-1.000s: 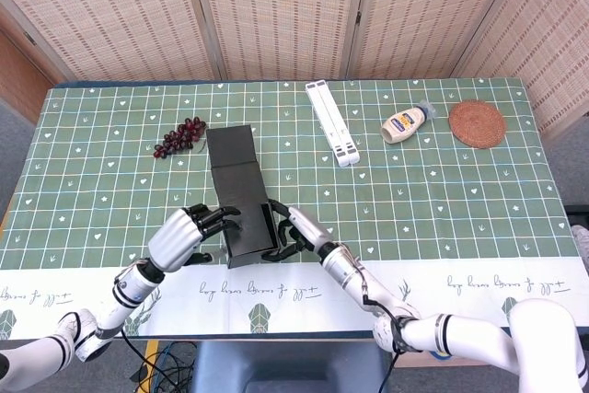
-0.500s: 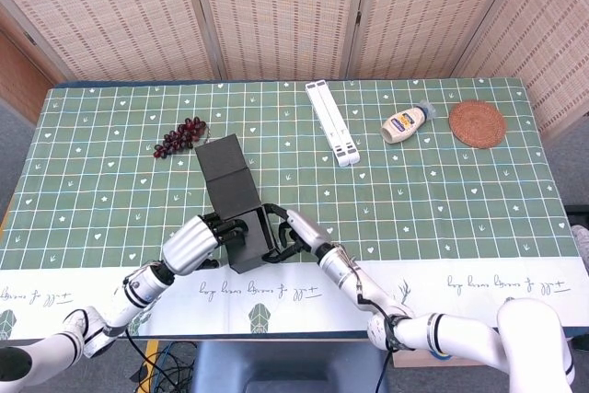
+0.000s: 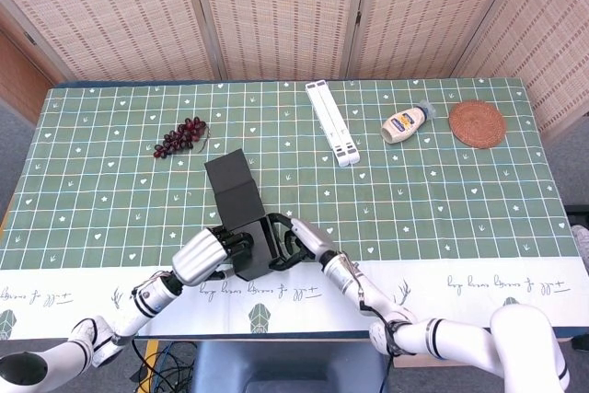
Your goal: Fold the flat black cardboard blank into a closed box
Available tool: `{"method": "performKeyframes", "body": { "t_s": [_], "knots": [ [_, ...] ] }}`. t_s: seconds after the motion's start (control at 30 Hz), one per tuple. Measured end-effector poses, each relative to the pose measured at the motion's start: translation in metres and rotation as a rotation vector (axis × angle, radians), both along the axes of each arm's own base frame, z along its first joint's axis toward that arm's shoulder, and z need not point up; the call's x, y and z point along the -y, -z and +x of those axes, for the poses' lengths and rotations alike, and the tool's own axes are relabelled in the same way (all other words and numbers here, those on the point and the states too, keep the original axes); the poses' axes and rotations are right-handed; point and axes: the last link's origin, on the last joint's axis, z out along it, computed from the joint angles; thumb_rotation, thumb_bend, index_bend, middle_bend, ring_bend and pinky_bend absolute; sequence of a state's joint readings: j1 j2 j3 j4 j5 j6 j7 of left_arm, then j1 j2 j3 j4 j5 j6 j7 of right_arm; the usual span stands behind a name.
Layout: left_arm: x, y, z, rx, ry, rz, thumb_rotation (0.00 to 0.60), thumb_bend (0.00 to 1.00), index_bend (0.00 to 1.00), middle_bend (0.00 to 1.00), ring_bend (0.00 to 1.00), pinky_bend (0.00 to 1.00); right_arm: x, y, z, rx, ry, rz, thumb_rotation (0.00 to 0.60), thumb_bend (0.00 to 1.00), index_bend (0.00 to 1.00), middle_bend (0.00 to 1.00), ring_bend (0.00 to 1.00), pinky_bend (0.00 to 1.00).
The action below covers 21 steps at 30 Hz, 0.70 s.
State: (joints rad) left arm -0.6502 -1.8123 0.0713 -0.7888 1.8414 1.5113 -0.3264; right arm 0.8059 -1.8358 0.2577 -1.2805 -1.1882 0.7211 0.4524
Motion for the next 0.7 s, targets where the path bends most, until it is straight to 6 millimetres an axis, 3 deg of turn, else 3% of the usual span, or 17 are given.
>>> {"method": "performKeyframes", "body": {
  "t_s": [0.7],
  "knots": [
    [0.010,0.006,-0.007,-0.009,-0.025,-0.025,0.600,0.10,0.42,0.36,0.57,0.55,-0.009,0.006,-0.013,0.000,-0.007,0.000,0.600,0.21,0.19,0.33,0.70,1.00]
  ]
}}
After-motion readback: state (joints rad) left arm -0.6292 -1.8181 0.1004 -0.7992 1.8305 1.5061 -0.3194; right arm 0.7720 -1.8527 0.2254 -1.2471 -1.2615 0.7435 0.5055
